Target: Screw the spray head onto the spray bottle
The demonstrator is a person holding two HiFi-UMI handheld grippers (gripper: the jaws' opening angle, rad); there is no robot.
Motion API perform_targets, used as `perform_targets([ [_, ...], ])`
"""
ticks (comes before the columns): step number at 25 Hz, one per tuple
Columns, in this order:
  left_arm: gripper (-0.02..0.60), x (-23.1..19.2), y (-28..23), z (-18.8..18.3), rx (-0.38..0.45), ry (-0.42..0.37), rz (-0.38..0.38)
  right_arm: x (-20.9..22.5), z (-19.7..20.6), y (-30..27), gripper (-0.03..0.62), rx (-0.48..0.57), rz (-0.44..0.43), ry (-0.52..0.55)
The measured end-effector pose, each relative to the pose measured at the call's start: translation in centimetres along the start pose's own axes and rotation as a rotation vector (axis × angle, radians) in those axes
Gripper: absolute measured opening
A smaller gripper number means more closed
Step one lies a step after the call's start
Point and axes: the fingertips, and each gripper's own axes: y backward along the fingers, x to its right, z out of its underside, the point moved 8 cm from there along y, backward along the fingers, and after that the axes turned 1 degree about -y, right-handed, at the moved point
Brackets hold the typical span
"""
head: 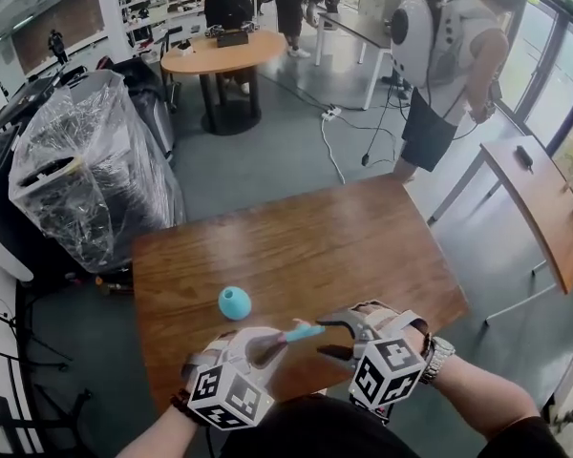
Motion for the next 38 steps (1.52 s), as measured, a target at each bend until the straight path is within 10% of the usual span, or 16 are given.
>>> perform_targets([
  [9,0.080,0.2,-1.2,-1.5,-0.090,-0.025,0.012,-1.8,0.0,-5.0,0.201,-0.252,0.067,0.339],
  [18,0.080,0.3,-1.6,-2.1,-0.132,-0.076,0.022,-1.4,0.5,-6.4,0.133,-0.339,0.063,0.398],
  [25,0.092,0.0,-1.5,-2.3,-0.098,-0.068,0.021,-0.9,0.5,-6.3,0.126,-0.302,0.067,0.330],
  [29,0.226,-0.7,-1.0,-1.9,-0.055,-0.033,0.010,0.1,0.2,-5.8,0.124,-0.259,0.069,0.247],
  [38,0.311,-3.0,0.3,2.9,-0.004,0.118,-0.117,1.8,1.1,-4.7,0.124,-0.204,0.052,0.080],
])
